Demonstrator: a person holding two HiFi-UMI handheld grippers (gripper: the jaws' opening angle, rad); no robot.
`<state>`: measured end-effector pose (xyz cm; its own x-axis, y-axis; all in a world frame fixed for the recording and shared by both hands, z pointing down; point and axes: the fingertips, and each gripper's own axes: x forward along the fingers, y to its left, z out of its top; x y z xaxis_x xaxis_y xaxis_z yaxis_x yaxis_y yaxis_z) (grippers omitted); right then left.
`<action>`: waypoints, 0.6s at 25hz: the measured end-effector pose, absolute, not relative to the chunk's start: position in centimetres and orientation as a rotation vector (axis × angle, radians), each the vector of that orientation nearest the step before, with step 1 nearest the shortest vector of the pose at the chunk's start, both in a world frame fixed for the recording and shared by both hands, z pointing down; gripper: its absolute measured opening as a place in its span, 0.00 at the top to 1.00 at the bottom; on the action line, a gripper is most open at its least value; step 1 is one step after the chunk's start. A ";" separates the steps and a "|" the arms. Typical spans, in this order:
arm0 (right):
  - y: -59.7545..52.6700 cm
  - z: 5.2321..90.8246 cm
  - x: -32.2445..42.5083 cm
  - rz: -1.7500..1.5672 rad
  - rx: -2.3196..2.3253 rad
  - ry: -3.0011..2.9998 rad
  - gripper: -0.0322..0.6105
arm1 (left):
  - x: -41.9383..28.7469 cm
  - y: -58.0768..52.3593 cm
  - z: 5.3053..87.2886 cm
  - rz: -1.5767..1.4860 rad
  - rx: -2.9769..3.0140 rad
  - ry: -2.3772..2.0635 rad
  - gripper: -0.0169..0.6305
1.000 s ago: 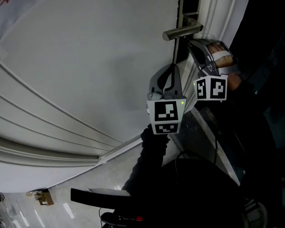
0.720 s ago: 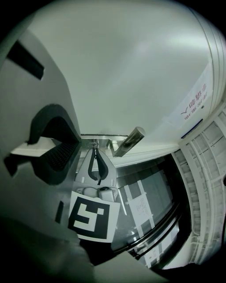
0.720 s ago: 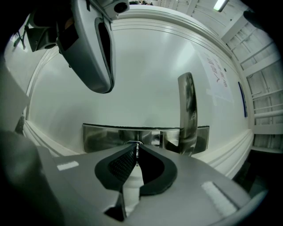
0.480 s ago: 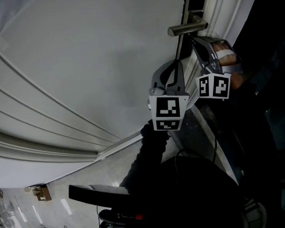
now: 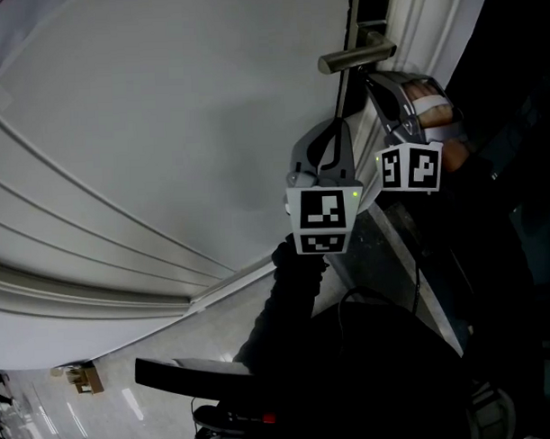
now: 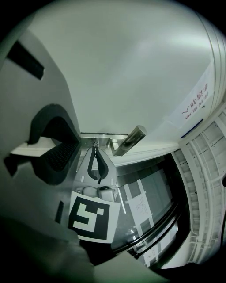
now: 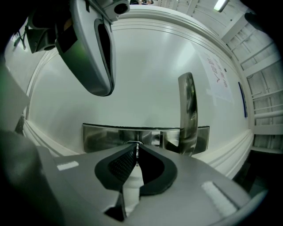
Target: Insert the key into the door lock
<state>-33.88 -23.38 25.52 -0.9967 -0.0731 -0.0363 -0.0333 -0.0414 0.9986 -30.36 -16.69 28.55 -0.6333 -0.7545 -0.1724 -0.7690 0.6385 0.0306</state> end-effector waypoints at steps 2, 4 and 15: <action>-23.4 25.5 -33.9 -2.245 0.121 -2.157 0.93 | -30.3 -16.7 28.5 0.155 -1.272 2.708 0.97; -23.3 25.6 -33.9 -2.244 0.117 -2.158 0.93 | -30.2 -16.6 28.5 0.155 -1.269 2.709 0.97; -23.3 25.6 -33.9 -2.251 0.119 -2.162 0.93 | -30.3 -16.7 28.1 0.161 -1.260 2.702 0.97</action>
